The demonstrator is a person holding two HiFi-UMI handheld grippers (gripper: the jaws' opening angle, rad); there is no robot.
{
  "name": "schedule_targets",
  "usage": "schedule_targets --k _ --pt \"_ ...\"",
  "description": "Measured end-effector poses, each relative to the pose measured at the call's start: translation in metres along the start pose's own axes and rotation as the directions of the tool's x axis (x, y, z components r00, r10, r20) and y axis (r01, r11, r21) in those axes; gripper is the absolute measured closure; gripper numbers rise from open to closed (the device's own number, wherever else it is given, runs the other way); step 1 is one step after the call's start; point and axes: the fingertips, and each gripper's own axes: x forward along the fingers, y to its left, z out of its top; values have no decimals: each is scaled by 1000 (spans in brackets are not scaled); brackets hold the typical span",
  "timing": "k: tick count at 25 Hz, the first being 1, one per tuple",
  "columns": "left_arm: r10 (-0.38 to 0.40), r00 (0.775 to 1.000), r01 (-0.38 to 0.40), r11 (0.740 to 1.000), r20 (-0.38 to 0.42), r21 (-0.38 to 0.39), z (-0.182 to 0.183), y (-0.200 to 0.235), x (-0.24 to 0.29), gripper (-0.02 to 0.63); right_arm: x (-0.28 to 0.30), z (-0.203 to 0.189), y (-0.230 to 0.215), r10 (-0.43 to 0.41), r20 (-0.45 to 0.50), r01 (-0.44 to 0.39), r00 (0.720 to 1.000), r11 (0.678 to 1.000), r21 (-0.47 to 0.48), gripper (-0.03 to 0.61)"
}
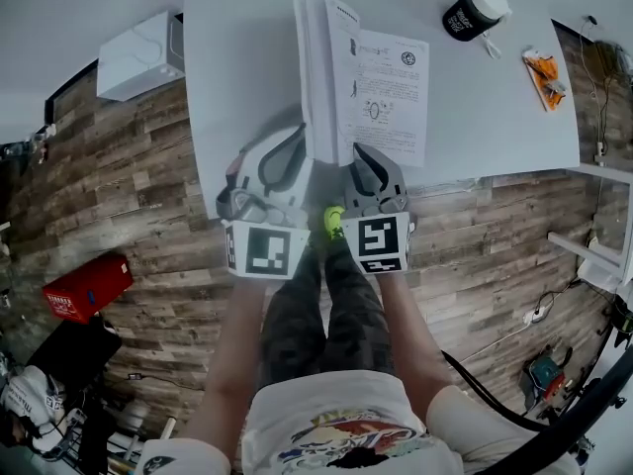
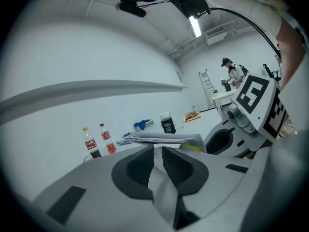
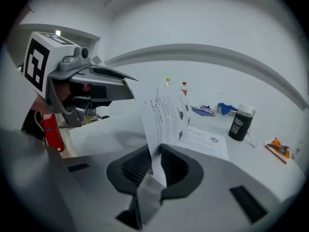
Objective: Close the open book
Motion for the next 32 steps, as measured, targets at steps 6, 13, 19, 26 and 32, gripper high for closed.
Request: schedule_targets --k 6,13,19,26,32 --pt "-13 1000 14 999 11 -37 11 -8 10 566 -3 -3 -7 18 -9 -18 1000 1000 23 512" --pt "-46 999 47 998 14 -34 20 -25 22 569 -5 -7 -14 22 -25 -21 999 999 50 503" --pt "-85 996 87 995 28 -55 27 -42 32 603 -14 -21 -29 16 -48 -9 999 990 141 428" --pt "-150 989 150 986 -3 -69 15 -74 48 603 -30 -45 -45 -4 -74 17 997 985 171 431" --pt "-159 985 167 978 69 -123 11 -83 59 603 -44 -55 -53 -18 -69 30 997 983 183 468"
